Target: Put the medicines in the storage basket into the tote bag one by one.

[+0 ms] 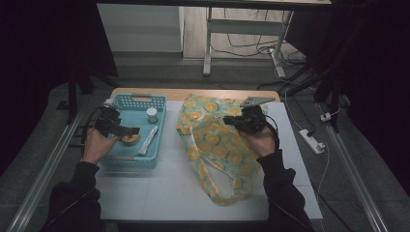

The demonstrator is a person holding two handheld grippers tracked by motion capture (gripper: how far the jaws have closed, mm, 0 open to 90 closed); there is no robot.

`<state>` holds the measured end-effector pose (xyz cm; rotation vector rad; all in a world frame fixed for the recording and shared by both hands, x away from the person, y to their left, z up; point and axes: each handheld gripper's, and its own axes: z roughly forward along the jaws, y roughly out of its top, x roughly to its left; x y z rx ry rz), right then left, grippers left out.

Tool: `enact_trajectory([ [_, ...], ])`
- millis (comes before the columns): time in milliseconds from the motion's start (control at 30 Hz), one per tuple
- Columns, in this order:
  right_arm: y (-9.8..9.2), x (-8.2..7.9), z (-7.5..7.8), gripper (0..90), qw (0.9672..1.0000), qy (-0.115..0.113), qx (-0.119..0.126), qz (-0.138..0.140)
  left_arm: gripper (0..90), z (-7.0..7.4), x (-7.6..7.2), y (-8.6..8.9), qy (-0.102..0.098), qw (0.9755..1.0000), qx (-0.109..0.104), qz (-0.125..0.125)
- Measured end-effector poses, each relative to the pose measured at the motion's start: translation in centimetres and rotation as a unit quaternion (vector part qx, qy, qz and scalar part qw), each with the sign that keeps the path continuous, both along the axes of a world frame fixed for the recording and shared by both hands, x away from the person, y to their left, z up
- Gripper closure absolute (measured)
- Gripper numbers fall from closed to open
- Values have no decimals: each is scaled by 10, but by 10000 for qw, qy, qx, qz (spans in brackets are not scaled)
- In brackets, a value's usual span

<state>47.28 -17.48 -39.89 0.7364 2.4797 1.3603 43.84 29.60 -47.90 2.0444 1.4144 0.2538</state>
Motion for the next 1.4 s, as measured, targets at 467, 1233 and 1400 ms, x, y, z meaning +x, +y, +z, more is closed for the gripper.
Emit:
enact_trajectory([
  [467, 0, -1, 1, 900, 10000, -21, 6, 23, 0, -27, 28, -10, 774, 9955, 539, 11],
  [1233, 0, -2, 1, 900, 10000, -76, -20, 11, 200, -29, 29, -21, 1148, 9876, 1071, 15],
  [1400, 0, -2, 1, 900, 10000, -82, -5, 6, 201, -18, 25, -20, 945, 9923, 800, 50],
])
